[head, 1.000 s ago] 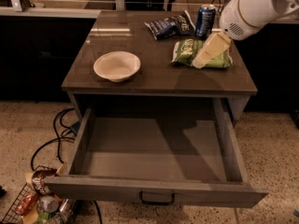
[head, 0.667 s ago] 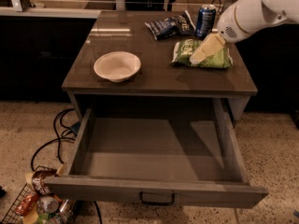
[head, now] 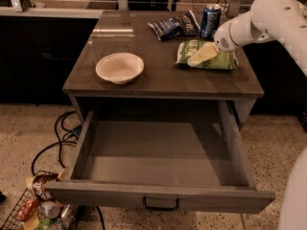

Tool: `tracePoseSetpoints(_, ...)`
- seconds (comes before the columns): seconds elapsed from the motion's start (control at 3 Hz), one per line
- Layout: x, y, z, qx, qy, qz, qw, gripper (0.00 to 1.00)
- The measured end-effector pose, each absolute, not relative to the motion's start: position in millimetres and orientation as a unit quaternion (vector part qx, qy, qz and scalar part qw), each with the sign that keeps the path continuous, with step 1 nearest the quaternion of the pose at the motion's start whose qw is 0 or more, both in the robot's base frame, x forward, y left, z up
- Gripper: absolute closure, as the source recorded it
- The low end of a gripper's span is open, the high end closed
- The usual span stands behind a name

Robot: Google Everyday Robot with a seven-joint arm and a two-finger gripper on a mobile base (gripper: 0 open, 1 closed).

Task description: Place green jalapeno chip bag into top drawer

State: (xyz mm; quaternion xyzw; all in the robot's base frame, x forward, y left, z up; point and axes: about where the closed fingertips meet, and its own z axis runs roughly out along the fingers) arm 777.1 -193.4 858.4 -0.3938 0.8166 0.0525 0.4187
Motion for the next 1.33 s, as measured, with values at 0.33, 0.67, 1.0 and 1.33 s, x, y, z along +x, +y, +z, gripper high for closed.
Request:
tracePoseSetpoints(0.33,801.5,-188.7,830.7,-0.401,0.818,0.081,0.403,0.18)
tracePoseSetpoints(0.67,807.3,-189.3,830.6,-0.401,0.818,0.084,0.405,0.42)
tracePoseSetpoints(1.0,808.0,-185.7,826.1,-0.402,0.818,0.087,0.402,0.73)
tracePoseSetpoints(1.33,808.1,-185.2,827.4,-0.402,0.818,0.087,0.402,0.96)
